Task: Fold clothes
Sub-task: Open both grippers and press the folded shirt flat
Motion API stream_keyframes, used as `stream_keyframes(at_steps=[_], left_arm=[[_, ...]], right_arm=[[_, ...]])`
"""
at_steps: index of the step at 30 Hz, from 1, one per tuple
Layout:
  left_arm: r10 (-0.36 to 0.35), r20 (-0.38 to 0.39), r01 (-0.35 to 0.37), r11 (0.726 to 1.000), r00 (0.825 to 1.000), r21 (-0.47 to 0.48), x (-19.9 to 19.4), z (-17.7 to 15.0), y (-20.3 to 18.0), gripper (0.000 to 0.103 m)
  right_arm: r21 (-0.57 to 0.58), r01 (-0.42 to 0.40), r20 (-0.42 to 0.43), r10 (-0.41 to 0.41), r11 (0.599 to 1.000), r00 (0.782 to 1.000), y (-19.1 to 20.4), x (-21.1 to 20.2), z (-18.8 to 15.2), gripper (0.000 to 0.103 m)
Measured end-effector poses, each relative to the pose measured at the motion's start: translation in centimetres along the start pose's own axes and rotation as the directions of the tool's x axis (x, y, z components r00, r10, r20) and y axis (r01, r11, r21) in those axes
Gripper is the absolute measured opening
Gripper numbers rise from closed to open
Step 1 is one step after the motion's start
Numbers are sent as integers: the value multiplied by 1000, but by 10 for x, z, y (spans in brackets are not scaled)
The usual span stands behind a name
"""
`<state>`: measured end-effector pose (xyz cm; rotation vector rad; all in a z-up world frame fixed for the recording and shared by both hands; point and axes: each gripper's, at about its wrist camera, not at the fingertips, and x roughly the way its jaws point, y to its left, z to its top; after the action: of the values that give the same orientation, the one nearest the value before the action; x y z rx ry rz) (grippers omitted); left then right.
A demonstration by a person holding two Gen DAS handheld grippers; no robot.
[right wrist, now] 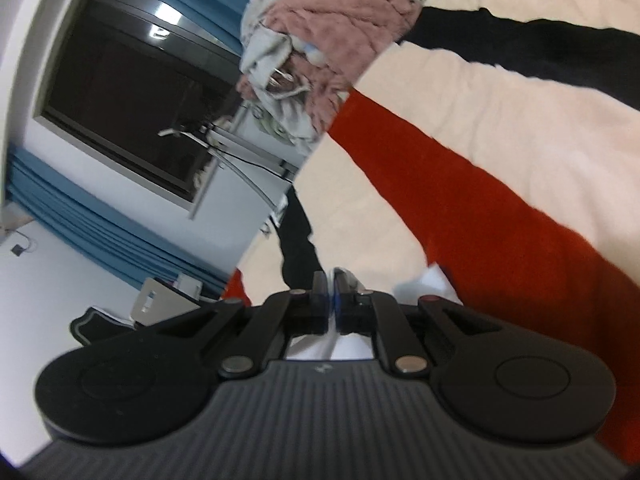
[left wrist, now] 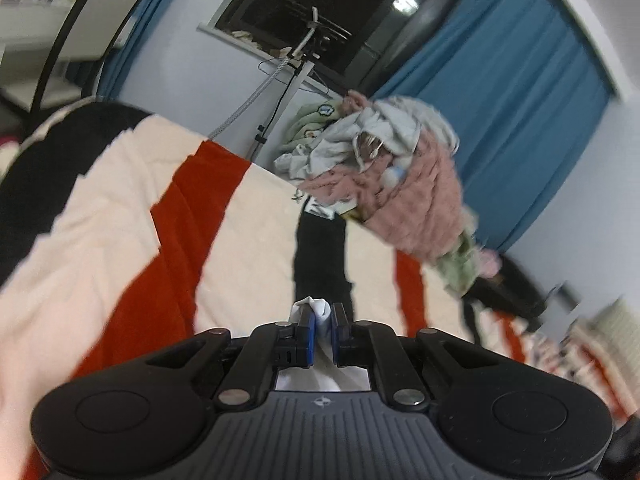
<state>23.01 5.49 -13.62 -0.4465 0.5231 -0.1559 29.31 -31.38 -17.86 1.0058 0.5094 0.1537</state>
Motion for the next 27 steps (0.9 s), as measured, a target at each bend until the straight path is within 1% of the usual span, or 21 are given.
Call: stream_keyframes(at_steps=[1, 2, 3, 4, 5, 6, 8, 10, 12, 14, 15, 16, 18, 19, 20, 22, 24, 26, 27], left_arm=[[18, -7, -18, 999, 1000, 27, 2, -3, -2, 10], [33, -14, -32, 999, 999, 37, 3, -7, -2, 15], [48, -21, -47, 998, 999, 47, 4, -11, -3, 22], [60, -30, -58, 997, 998, 55, 4, -14, -3, 42], [69, -41, -66, 996, 997, 59, 2, -17, -2, 60], [73, -49, -70, 995, 996, 65, 0, -19, -3, 65], [70, -51, -65, 994, 996, 89, -7, -22, -4, 77], [60, -39, -54, 989, 997, 136, -14, -25, -9, 82], [50, -28, -44, 982, 998, 182, -21, -29, -13, 83], [66, -37, -56, 973, 997, 222, -19, -35, -17, 83], [80, -45, -67, 968, 996, 241, -17, -39, -18, 83], [94, -53, -77, 963, 994, 260, -14, -42, -19, 83], [120, -77, -94, 956, 990, 278, -6, -50, -17, 83], [133, -92, -102, 953, 987, 284, -1, -53, -15, 83], [146, -106, -110, 951, 984, 290, 3, -57, -13, 83], [150, -118, -108, 947, 982, 301, 7, -62, -9, 83], [153, -125, -109, 947, 980, 303, 7, -63, -7, 83], [151, -125, -107, 947, 981, 302, 1, -64, -7, 83], [149, -122, -105, 946, 981, 306, -3, -65, -7, 83]], right_arm=[[-10, 8, -10, -8, 1000, 1000, 1, 1, 0, 9], [-25, 18, -20, -18, 1000, 1000, 2, 3, 0, 11], [-43, 27, -32, -29, 999, 999, 4, 4, -2, 25], [-45, 32, -47, -34, 998, 998, 5, 4, -4, 52], [-42, 30, -59, -32, 999, 998, 6, 3, -6, 65], [-38, 10, -66, -13, 999, 998, 8, 1, -9, 81], [-74, -35, -77, 29, 997, 997, 17, -7, -16, 80], [-201, -30, -92, 11, 979, 996, 37, -14, -26, 80], [-372, -3, -57, -20, 928, 998, 57, -21, -39, 79], [-492, 38, -28, -59, 870, 998, 66, -19, -49, 69], [-525, 67, -32, -98, 849, 995, 65, -12, -52, 59], [-547, 92, -39, -135, 832, 990, 63, -6, -54, 45], [-552, 133, -68, -203, 823, 977, 53, 10, -56, 30], [-559, 156, -72, -235, 815, 969, 47, 16, -57, 25], [-566, 174, -76, -261, 806, 962, 42, 22, -59, 24], [-568, 179, -82, -271, 803, 959, 35, 26, -60, 24], [-568, 174, -79, -264, 804, 961, 33, 24, -62, 24], [-571, 175, -65, -257, 802, 964, 39, 17, -64, 28], [-575, 171, -55, -246, 800, 968, 44, 10, -64, 28]])
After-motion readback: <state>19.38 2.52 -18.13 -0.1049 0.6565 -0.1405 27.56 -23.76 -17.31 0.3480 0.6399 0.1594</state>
